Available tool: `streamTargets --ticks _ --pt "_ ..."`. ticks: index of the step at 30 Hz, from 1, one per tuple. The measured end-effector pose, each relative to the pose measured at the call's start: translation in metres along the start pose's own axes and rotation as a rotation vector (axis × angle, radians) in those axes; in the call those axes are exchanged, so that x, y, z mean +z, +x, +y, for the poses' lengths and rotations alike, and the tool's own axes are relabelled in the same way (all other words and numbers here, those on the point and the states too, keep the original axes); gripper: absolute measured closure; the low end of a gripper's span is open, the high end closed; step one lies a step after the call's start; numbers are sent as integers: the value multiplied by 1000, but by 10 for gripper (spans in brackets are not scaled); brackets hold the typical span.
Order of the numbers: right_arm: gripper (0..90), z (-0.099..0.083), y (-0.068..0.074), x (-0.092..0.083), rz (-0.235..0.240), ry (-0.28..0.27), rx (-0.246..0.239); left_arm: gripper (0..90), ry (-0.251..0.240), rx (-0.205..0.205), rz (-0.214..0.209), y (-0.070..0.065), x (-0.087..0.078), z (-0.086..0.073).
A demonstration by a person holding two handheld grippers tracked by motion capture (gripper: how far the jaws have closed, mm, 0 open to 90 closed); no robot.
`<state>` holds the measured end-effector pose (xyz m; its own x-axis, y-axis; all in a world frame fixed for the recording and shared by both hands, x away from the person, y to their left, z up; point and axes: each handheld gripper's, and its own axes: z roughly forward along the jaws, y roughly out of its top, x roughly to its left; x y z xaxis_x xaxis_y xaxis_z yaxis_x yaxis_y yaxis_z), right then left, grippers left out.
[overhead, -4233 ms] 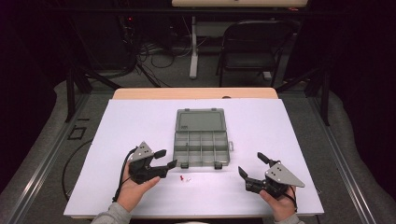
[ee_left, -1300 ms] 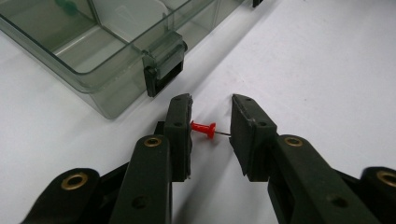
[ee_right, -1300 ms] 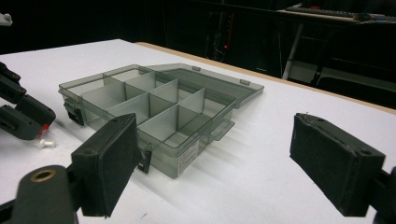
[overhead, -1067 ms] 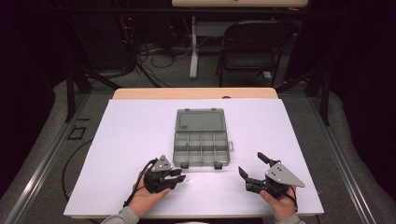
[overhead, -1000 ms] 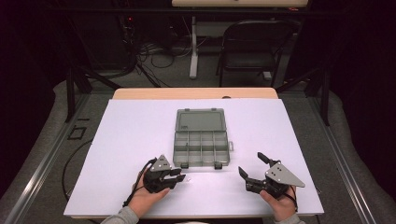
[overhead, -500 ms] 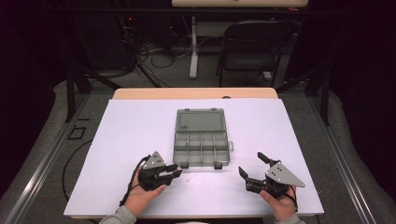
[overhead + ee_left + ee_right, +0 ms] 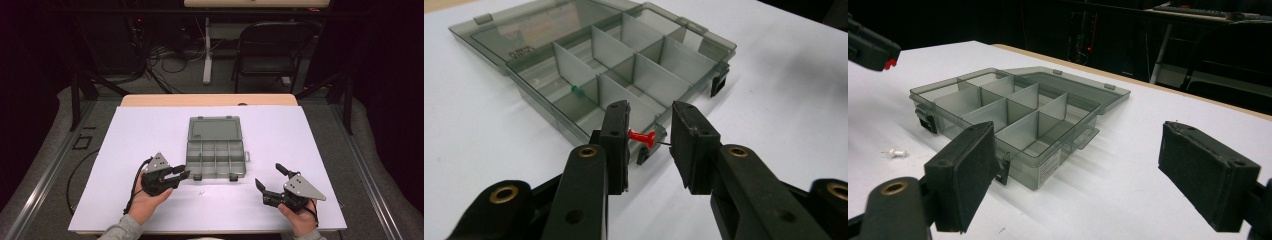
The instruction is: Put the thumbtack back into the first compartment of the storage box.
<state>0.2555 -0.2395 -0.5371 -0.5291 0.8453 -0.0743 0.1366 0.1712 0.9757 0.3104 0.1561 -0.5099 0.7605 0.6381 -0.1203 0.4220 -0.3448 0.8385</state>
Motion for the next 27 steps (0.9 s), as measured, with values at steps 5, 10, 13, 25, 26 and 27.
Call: streamTargets --ticks 5,10,13,25,26,27 --pt "153 0 0 0 0 0 1 688 -19 -12 15 3 0 10" --pt "153 0 0 0 1 -2 3 688 -19 -19 18 7 2 19" --pt "153 0 0 0 1 -1 1 688 -23 -23 21 9 3 24" --pt "153 -1 0 1 1 -1 2 688 -15 -40 33 17 7 41" --pt "153 -1 0 1 1 -1 2 688 -14 -42 35 17 7 42" --pt "153 -1 0 1 1 0 2 688 -11 -41 38 18 9 43"
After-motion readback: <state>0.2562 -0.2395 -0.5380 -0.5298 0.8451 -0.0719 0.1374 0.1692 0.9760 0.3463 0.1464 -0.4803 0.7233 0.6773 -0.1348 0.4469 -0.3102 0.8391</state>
